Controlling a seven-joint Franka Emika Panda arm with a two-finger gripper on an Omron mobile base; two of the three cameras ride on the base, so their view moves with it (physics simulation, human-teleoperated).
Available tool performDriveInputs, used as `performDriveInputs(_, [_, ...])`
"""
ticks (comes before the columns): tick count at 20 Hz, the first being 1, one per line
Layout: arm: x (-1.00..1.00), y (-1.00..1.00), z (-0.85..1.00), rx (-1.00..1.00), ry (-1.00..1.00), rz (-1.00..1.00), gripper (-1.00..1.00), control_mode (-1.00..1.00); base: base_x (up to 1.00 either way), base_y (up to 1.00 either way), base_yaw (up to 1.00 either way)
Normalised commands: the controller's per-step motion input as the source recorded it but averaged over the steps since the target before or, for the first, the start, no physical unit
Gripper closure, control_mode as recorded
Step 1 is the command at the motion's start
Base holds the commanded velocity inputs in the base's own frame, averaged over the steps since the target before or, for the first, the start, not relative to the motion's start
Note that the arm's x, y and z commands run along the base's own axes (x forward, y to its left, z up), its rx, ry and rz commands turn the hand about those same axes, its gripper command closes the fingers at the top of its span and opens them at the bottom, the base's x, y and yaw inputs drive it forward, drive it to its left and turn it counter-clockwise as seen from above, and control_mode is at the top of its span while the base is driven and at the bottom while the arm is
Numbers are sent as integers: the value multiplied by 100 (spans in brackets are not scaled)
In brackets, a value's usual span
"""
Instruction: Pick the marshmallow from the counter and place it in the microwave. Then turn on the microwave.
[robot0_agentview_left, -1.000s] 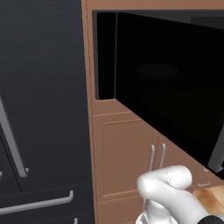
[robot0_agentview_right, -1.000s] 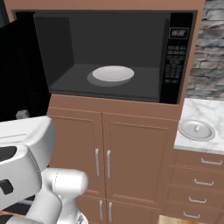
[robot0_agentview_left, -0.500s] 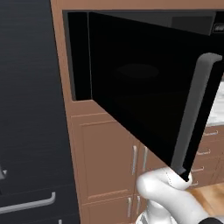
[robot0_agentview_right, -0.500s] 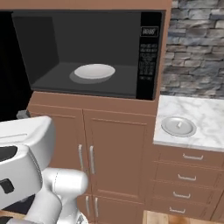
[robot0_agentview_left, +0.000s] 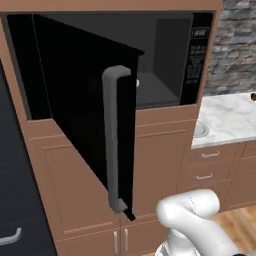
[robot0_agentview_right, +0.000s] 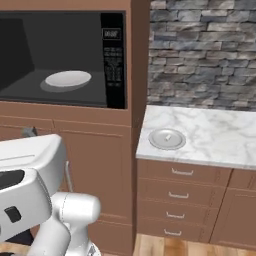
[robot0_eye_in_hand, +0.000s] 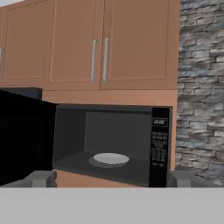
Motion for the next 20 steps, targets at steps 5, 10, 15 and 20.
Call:
performDriveInputs(5, [0,0,0,0,0,0,-100,100,7,-68,0])
performDriveInputs(10, [0,0,0,0,0,0,-100,100,7,-78,0])
performDriveInputs(15, [0,0,0,0,0,0,-100,100,17,-61,4])
performDriveInputs(20, [0,0,0,0,0,0,-100,100,31,-34,23])
